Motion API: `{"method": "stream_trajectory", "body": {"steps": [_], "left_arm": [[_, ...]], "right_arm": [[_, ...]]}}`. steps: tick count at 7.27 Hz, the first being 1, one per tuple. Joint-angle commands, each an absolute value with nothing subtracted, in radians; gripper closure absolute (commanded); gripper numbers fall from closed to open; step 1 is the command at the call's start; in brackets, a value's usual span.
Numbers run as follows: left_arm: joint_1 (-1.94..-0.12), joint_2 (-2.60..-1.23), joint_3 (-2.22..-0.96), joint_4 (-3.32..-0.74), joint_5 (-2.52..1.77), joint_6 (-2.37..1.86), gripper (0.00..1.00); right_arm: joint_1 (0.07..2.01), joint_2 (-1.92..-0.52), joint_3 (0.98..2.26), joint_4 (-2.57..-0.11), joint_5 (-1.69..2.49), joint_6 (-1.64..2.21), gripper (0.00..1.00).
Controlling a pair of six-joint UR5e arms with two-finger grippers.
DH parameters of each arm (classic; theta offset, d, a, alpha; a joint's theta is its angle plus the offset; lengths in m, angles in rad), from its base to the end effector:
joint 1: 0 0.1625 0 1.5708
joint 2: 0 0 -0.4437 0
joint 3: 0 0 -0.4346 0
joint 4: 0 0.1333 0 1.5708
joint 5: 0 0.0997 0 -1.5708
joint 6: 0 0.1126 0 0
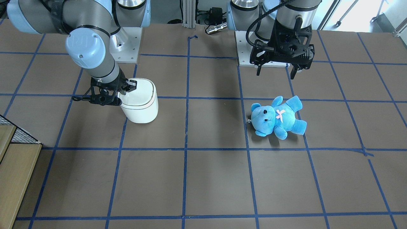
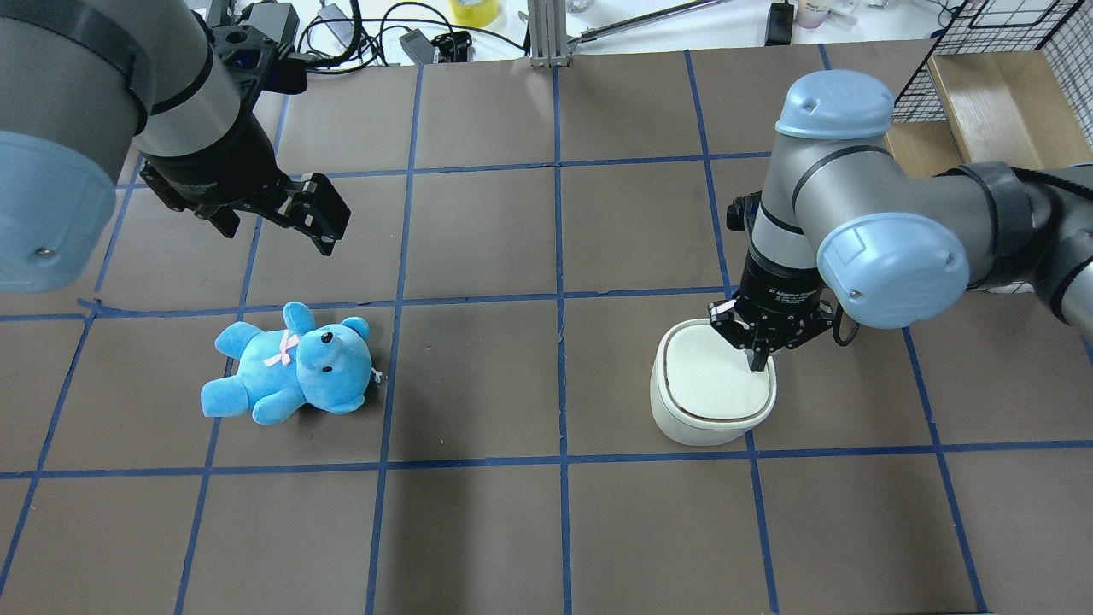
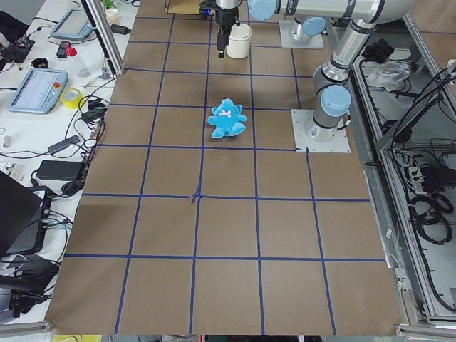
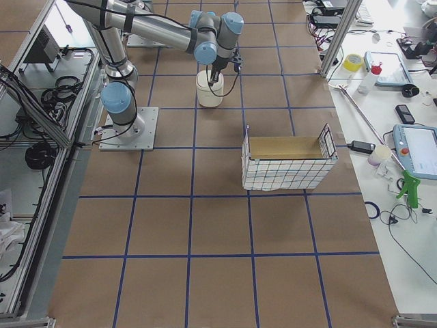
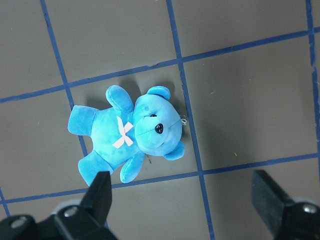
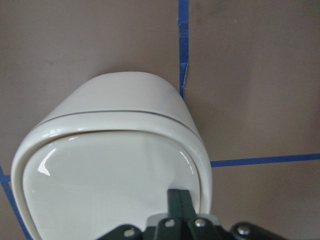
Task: Open trash can with right arm
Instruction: 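Lift the right gripper upward, swinging the lid open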
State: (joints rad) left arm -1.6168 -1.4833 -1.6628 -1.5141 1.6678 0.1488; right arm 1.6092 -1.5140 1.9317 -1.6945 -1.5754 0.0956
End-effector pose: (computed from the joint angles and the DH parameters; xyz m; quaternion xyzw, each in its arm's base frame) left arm -0.1453 -0.4951 0.4958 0.0958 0.9939 -0.0235 0.0497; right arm 0.1513 -0.4798 0.2925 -0.0280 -0.9888 -0.1460 0.0121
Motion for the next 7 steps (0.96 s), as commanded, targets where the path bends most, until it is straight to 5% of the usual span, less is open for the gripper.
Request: {"method": "stream_trajectory", "body": {"steps": [1, 5, 7], "left_arm": [[-1.617, -1.483, -1.663, -1.514, 1.667, 0.149, 0.0], [-1.617, -1.483, -1.663, -1.514, 1.667, 0.149, 0.0], [-1.617, -1.483, -1.663, -1.514, 1.667, 0.149, 0.0]], "right_arm": [[1.609, -1.519, 1.916, -1.691, -1.583, 0.098, 1.0], [1.605, -1.537, 1.713, -1.426, -1.574, 0.109, 0.97], [1.603, -1.545, 1.648, -1.442, -1.577, 0.109, 0.13]]}}
